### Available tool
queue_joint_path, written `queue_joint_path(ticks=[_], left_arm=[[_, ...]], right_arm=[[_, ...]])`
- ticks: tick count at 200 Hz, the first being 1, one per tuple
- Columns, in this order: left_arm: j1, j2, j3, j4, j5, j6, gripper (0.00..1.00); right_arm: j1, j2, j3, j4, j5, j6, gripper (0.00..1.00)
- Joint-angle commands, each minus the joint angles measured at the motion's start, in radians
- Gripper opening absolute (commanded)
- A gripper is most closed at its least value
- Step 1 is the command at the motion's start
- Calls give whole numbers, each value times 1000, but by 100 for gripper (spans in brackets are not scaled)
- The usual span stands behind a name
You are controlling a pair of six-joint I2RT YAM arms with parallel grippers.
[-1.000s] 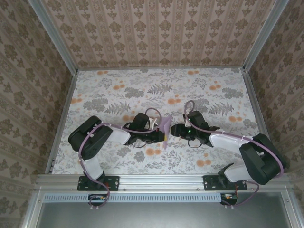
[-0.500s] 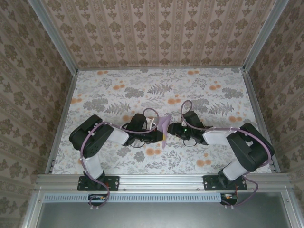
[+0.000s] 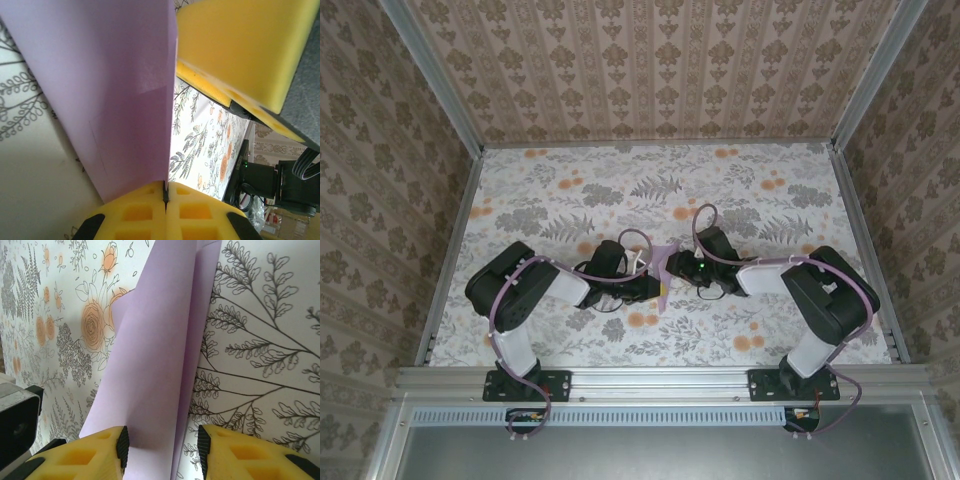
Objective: Fold a paper plane with a square sheet of paper (fold left side to right side)
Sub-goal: Fold the wing for the fifth time at the center of the table.
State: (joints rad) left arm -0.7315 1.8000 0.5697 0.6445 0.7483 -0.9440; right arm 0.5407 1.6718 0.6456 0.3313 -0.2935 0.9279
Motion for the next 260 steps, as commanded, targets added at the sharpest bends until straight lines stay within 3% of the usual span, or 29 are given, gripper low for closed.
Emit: queue_joint_path(ticks=[1,44,92,119,167,260], left_arm=[[7,6,-10,21,10,-12,0],[8,-4,-8,12,8,-12,4],[17,-50,0,-34,9,0,18],[38,-91,4,-63,12,7,32],[79,-81,57,-149,25,51,42],[94,16,141,-185,29,86,40]], right_arm=[[15,41,30,-50,30,9,42],[19,64,41,-110,51,16,40],[19,80,45,-117,49,18,39],[19,85,45,-115,49,19,39],[20,85,43,-115,50,20,39],[19,89,46,-118,40,18,39]])
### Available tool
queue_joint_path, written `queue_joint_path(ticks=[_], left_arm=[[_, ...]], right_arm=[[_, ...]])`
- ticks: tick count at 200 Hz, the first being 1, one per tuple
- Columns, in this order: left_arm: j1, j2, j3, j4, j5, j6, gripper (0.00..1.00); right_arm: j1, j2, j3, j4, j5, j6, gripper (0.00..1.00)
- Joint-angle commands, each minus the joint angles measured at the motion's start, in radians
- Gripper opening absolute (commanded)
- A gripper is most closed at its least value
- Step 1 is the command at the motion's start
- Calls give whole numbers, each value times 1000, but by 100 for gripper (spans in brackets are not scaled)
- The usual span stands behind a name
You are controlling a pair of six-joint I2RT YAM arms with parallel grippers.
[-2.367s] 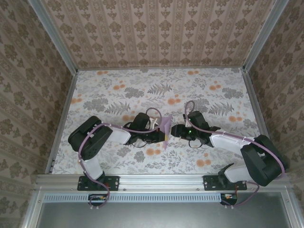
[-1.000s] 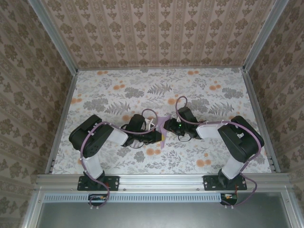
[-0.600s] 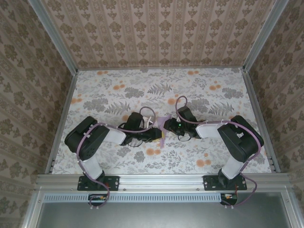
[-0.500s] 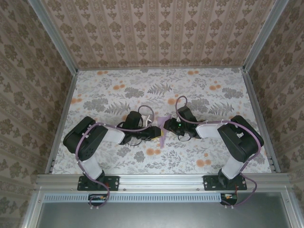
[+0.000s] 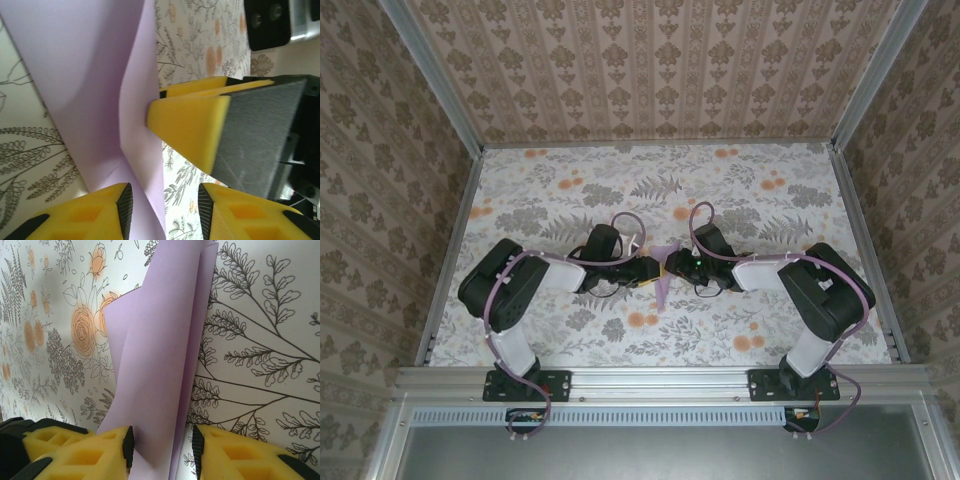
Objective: Fold a paper plane with a square sheet of paper (fold left side to right side)
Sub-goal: Fold the wing for the fifth time at the center of the table.
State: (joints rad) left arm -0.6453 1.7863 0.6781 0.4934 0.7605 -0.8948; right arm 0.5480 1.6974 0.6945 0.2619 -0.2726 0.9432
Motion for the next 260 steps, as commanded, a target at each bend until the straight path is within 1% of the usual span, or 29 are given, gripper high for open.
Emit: queue_joint_path(ticks=[1,13,30,44,74,89,148,182,260], left_arm=[[8,31,33,-33,17,36,40],[9,40,41,-32,19,37,39],[10,50,50,-25,22,38,34],[12,56,59,-24,25,41,27],[19,62,69,-52,16,68,6],[25,56,69,-72,12,88,0],[47,53,81,-136,26,187,0],[53,64,94,-157,28,217,0],[62,68,94,-160,29,221,0]], right_arm=[[12,64,-3,-48,19,3,39],[11,63,-3,-49,19,2,39],[12,64,-3,-50,18,3,39],[12,65,-1,-50,14,3,39],[11,58,-1,-47,10,3,39],[8,36,3,-54,6,0,40],[-28,-77,56,-153,-3,-39,45],[-29,-64,80,-147,-28,-13,48],[-28,3,106,-87,-68,20,49]])
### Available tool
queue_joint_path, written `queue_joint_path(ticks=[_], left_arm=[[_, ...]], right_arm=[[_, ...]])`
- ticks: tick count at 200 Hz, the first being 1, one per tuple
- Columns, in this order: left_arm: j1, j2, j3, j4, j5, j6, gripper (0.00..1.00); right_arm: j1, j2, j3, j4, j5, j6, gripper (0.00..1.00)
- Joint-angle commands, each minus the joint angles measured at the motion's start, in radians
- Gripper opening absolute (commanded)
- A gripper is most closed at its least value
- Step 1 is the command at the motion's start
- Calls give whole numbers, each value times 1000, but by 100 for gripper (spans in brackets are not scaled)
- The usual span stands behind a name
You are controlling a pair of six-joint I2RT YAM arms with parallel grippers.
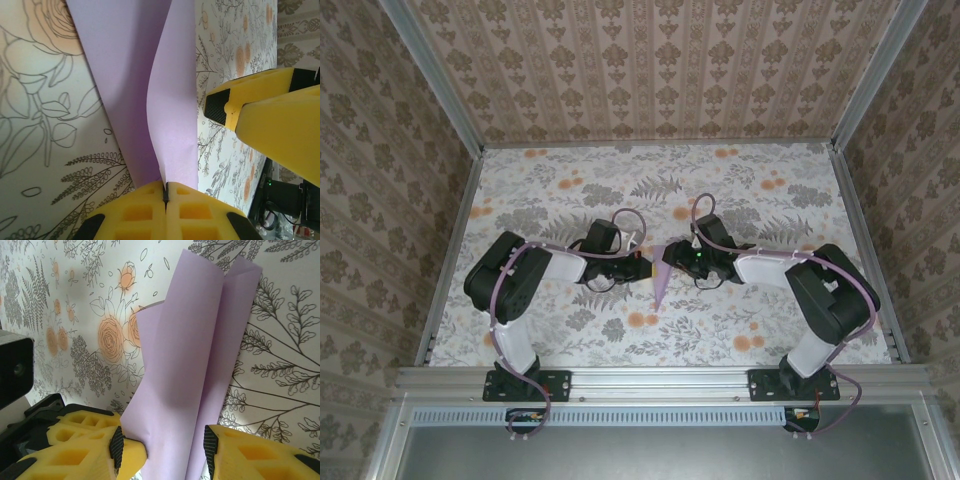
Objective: Fold a paper plane with a square sheet of paper (fold left side to right side)
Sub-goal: Fold the wing for the fifth time at the center of the table.
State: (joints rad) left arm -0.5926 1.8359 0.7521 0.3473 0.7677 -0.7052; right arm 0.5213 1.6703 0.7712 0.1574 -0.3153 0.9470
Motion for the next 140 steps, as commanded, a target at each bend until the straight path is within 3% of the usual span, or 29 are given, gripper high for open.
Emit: queue_joint_path(ticks=[1,140], left_arm=[[10,19,20,-13,22,32,0],[10,43,45,-32,26,55,0]], right_arm=[[-1,32,29,19,-25,16,49],[-1,121,88,-58,-20,-2,49]])
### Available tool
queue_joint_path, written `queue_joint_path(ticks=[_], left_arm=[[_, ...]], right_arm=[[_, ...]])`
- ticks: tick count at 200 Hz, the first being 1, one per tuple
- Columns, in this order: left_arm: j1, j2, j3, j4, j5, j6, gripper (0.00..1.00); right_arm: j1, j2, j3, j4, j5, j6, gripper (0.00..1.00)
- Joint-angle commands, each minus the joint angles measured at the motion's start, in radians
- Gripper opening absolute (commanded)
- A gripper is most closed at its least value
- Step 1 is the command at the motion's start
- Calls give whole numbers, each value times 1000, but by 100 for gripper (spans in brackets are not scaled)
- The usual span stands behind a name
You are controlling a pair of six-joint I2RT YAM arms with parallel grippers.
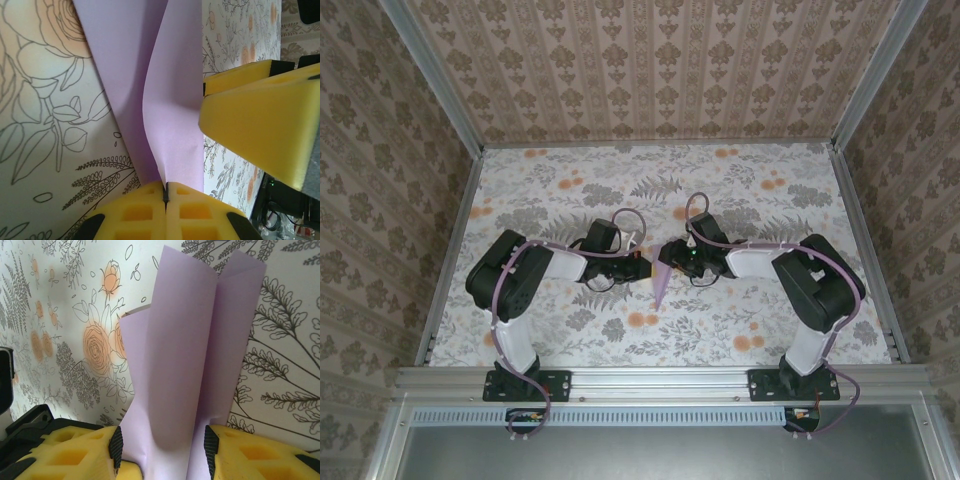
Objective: Fold a paper plane with a square sheet of paper (fold left side to right side)
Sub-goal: Fold the wing for the fifth time at the center of the table.
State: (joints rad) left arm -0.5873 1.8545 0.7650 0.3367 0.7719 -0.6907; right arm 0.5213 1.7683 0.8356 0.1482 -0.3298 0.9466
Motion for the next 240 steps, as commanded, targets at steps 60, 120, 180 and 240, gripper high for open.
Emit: queue_joint_path(ticks=[60,120,180,240], left_arm=[[4,41,63,-48,21,59,0],[4,61,68,-66,18,69,0],[1,86,64,-85,9,76,0],[1,98,60,-106,-11,81,0]], right_arm=[[-1,35,23,-85,3,-6,49],[0,30,27,-87,2,-12,50],[-1,-9,18,-66,-1,-22,51],[-3,-94,-2,-72,31,-33,59]])
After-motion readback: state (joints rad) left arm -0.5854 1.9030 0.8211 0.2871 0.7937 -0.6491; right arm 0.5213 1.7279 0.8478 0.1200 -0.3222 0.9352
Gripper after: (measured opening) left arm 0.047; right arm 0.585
